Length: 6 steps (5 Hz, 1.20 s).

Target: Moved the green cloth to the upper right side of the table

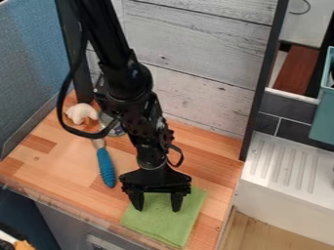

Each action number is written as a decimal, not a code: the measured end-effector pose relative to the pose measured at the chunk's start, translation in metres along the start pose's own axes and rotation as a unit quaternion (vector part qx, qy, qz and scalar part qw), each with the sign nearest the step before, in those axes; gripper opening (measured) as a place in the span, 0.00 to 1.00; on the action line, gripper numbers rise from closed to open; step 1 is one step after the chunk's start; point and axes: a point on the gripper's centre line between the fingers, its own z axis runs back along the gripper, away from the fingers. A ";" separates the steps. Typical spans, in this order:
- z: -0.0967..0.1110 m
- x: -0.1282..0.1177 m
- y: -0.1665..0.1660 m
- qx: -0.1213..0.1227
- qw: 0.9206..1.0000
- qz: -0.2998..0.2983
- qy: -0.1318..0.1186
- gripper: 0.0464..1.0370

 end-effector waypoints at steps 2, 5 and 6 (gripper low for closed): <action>-0.009 0.013 -0.006 -0.001 1.000 0.006 -0.031 0.96; -0.014 0.060 -0.029 -0.008 0.999 0.020 -0.045 0.96; -0.015 0.080 -0.038 -0.012 0.998 0.019 -0.054 0.96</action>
